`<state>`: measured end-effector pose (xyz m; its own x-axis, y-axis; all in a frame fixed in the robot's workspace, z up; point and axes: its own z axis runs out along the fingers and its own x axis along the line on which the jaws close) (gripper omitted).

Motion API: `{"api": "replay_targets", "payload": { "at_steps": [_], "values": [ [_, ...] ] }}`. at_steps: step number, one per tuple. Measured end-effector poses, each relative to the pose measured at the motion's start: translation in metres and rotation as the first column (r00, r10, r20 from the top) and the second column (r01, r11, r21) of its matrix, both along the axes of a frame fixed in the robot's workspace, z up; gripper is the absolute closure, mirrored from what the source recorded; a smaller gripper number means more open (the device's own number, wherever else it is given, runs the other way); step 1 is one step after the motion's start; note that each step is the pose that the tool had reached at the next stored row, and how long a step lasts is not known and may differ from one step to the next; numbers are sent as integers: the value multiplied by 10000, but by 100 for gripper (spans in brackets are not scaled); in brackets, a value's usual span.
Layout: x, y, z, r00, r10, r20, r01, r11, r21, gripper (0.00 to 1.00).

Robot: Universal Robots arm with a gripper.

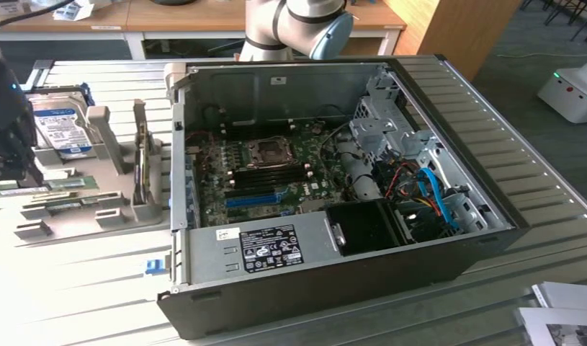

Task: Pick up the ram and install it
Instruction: 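Pick up the ram and move it above insertion slot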

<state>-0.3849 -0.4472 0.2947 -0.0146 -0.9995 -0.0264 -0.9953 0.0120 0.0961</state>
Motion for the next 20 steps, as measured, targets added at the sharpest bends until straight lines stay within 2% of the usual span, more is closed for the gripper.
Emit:
{"api": "replay_targets", "payload": {
  "at_steps": [20],
  "values": [
    [0, 0, 369, 10000, 0, -24, 0, 10000, 0, 88]
  ]
}}
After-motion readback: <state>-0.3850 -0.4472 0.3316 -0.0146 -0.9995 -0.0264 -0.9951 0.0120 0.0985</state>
